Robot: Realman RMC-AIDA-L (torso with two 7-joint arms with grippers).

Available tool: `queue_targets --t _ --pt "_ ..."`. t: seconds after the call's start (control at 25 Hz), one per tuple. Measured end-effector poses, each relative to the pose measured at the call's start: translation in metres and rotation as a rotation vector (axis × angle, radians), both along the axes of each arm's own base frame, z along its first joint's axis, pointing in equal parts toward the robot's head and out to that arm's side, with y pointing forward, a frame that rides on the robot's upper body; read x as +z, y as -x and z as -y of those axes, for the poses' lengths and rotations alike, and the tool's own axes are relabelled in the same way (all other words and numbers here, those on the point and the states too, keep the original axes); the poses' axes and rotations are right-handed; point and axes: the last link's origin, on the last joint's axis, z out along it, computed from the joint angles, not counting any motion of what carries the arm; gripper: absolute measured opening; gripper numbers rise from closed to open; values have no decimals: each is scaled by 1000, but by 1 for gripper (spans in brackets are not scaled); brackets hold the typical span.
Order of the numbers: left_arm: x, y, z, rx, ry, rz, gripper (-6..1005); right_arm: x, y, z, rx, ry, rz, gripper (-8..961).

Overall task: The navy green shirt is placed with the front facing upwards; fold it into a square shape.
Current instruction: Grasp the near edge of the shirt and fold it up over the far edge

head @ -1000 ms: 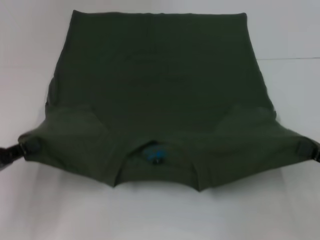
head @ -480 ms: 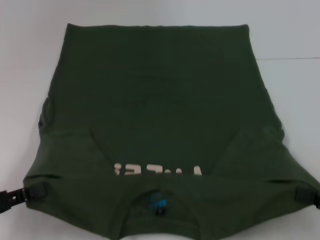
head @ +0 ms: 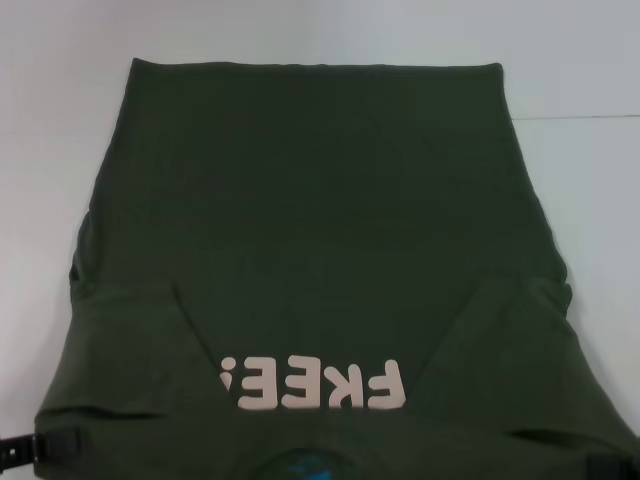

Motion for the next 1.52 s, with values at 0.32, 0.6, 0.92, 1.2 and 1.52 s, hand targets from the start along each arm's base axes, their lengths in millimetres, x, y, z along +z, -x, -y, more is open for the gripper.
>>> queue_targets --t 0.32,0.6,0.92,1.2,1.52 --pt "-2 0 1 2 68 -25 164 -3 2 -1 27 76 30 48" --pt "0 -5 -11 -15 10 -8 168 4 1 -6 8 13 15 49" --pt "0 -7 -35 10 -134 35 172 21 -4 -16 -70 -191 -45 48" --pt "3 2 -50 85 -281 56 175 21 -12 -31 -157 -302 -28 47" --pt "-13 0 -79 132 -417 67 179 3 -11 -64 -254 -402 5 48"
